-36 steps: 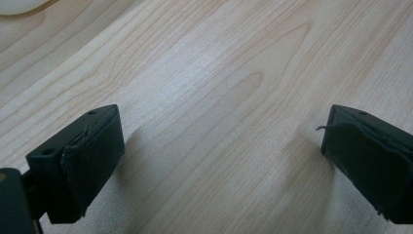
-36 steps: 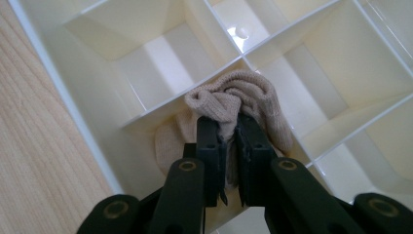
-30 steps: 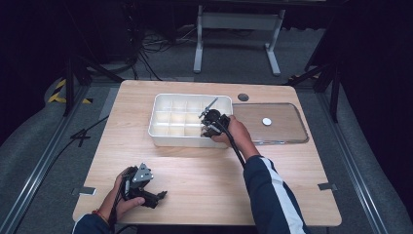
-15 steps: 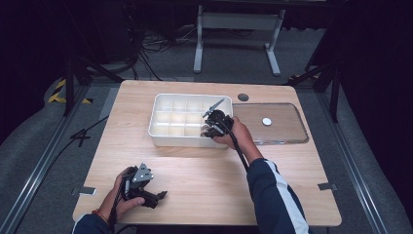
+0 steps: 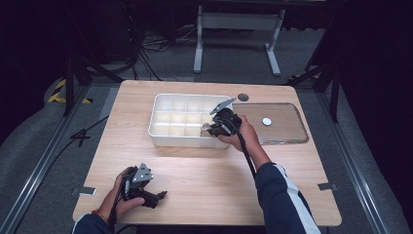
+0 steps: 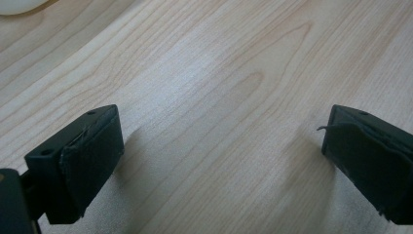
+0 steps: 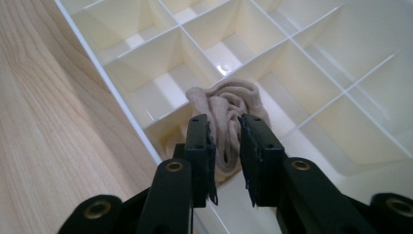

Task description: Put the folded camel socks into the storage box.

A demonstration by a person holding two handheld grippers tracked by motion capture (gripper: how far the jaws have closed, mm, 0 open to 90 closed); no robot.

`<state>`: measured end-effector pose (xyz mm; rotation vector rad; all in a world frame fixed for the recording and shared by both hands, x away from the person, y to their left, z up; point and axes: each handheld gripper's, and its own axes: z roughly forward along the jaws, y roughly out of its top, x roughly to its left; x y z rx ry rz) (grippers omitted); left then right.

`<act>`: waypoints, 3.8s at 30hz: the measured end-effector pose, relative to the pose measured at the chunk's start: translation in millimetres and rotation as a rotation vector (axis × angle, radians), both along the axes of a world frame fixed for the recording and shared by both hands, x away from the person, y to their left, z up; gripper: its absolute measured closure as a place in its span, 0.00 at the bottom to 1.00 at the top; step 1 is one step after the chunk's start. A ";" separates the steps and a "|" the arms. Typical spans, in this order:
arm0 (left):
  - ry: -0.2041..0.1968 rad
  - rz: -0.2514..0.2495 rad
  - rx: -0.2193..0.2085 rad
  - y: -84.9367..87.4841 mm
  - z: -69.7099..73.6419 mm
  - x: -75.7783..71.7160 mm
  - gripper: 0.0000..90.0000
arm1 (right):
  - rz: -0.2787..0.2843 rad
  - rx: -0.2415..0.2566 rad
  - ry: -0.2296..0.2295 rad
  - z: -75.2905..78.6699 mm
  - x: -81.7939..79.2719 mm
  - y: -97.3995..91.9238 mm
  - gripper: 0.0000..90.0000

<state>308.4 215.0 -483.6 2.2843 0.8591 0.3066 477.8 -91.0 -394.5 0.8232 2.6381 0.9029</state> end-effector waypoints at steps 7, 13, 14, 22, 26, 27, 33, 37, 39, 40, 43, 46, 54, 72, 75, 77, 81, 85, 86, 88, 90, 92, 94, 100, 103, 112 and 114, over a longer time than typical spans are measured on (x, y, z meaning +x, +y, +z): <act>0.000 0.000 0.000 0.0 0.0 0.0 0.02 | 0.015 0.039 -0.016 8.2 -14.1 -16.0 0.84; -0.001 -0.001 0.003 0.2 0.1 0.1 0.02 | 0.017 0.049 -0.035 12.9 -24.7 -30.0 0.83; -0.001 -0.002 0.003 0.2 0.1 0.1 0.02 | 0.017 0.051 -0.035 13.6 -26.2 -31.5 0.82; -0.002 -0.001 0.004 0.1 0.1 0.1 0.02 | 0.016 0.060 -0.069 23.8 -39.8 -52.2 0.78; -0.001 -0.001 0.004 0.1 0.1 0.1 0.02 | 0.025 0.060 -0.078 25.8 -46.0 -58.0 0.75; -0.001 -0.001 0.004 0.1 0.1 0.1 0.02 | 0.025 0.060 -0.077 26.3 -47.9 -59.5 0.75; -0.001 -0.001 0.004 0.1 0.1 0.1 0.02 | 0.030 0.047 -0.093 27.6 -56.3 -65.7 0.71; -0.001 -0.001 0.004 0.2 0.1 0.1 0.02 | 0.031 0.038 -0.104 28.0 -61.9 -69.2 0.66; -0.001 -0.001 0.004 0.1 0.1 0.1 0.02 | 0.033 0.038 -0.105 27.7 -62.9 -69.9 0.66; -0.002 -0.001 0.004 0.1 0.1 0.1 0.02 | 0.027 0.032 -0.115 27.6 -64.8 -71.6 0.65; -0.001 -0.001 0.004 0.2 0.1 0.1 0.02 | 0.000 0.021 -0.147 27.0 -69.7 -76.9 0.63; -0.002 -0.001 0.004 0.1 0.1 0.1 0.02 | -0.003 0.024 -0.152 25.7 -74.6 -83.7 0.62; -0.003 0.000 0.002 0.0 -0.1 0.1 0.02 | -0.013 0.014 -0.171 23.0 -84.2 -100.0 0.59; -0.003 0.000 0.002 0.0 -0.1 0.1 0.02 | -0.022 -0.039 -0.173 12.8 -103.0 -121.2 0.51; -0.003 0.000 0.002 0.0 -0.1 0.1 0.02 | -0.023 -0.044 -0.174 10.8 -103.9 -123.8 0.51; -0.003 0.000 0.002 0.0 -0.1 0.1 0.02 | -0.024 -0.057 -0.172 8.5 -105.5 -126.4 0.50; -0.003 0.000 0.002 0.0 -0.1 0.1 0.02 | -0.026 -0.078 -0.165 3.9 -108.1 -130.1 0.49; -0.003 0.000 0.002 0.0 -0.1 0.1 0.02 | -0.022 -0.082 -0.161 -0.1 -111.7 -132.6 0.48; -0.003 0.000 0.002 0.0 -0.1 0.1 0.02 | -0.023 -0.087 -0.162 -1.5 -112.4 -133.4 0.48; -0.003 0.000 0.002 0.0 -0.1 0.1 0.02 | -0.024 -0.091 -0.162 -3.1 -113.0 -134.3 0.48; -0.003 0.000 0.002 0.0 -0.1 0.1 0.02 | -0.028 -0.092 -0.148 -8.2 -114.5 -137.2 0.48; -0.003 0.000 0.001 0.0 -0.2 0.1 0.02 | -0.033 -0.101 -0.160 -12.7 -116.2 -139.3 0.47; -0.003 0.001 0.002 0.0 -0.2 0.1 0.02 | -0.043 -0.092 -0.156 -17.2 -118.5 -142.3 0.46; -0.003 0.001 0.002 0.0 -0.2 0.1 0.02 | -0.060 -0.079 -0.150 -28.9 -125.2 -149.5 0.46; -0.003 0.000 0.002 0.0 -0.1 0.1 0.02 | -0.069 -0.077 -0.138 -35.1 -130.4 -153.4 0.46; -0.003 0.001 0.001 -0.1 -0.3 0.0 0.02 | -0.066 -0.110 -0.121 -53.0 -148.4 -164.6 0.43; -0.003 0.002 0.001 -0.1 -0.3 0.0 0.02 | -0.068 -0.119 -0.121 -56.2 -152.2 -166.8 0.43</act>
